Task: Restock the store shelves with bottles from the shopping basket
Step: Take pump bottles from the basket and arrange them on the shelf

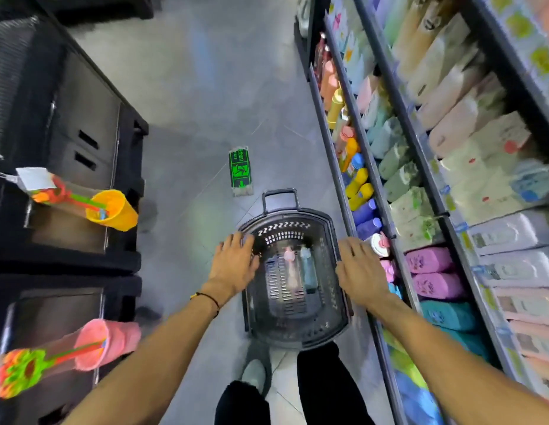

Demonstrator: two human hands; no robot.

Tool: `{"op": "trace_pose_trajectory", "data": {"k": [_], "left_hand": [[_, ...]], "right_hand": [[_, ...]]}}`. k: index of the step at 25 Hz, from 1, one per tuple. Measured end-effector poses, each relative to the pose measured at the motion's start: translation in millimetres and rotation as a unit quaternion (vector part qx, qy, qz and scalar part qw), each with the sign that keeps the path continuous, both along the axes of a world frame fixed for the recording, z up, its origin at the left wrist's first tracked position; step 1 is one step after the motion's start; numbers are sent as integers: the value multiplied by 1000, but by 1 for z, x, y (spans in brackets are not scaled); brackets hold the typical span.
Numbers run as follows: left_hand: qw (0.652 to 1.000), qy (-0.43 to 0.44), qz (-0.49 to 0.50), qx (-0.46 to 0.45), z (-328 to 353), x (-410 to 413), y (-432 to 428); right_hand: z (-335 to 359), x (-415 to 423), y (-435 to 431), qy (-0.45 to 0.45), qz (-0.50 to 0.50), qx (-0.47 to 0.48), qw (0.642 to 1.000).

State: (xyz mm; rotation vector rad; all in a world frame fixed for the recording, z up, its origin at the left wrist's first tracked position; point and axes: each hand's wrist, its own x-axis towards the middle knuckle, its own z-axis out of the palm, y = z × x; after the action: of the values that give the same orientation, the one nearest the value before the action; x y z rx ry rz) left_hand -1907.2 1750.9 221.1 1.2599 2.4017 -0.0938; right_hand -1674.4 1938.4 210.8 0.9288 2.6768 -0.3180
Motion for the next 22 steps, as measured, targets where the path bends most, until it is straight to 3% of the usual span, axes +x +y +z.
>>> {"op": "trace_pose_trajectory", "data": {"k": [4,11,16,22], "left_hand": [[998,-44,19,-47,-86,8,40],[979,-160,74,-106,-350,45,78],[938,-230,255,-57,-492,59,80],[892,-277,355,-42,-592,83,86]], "right_hand": [[-84,-16,54,-7,34,-9,999],[-287,-17,62,35,8,10,999],[-356,-8,42,23,0,40,999],[-387,-3,36,134,-19,66,989]]}}
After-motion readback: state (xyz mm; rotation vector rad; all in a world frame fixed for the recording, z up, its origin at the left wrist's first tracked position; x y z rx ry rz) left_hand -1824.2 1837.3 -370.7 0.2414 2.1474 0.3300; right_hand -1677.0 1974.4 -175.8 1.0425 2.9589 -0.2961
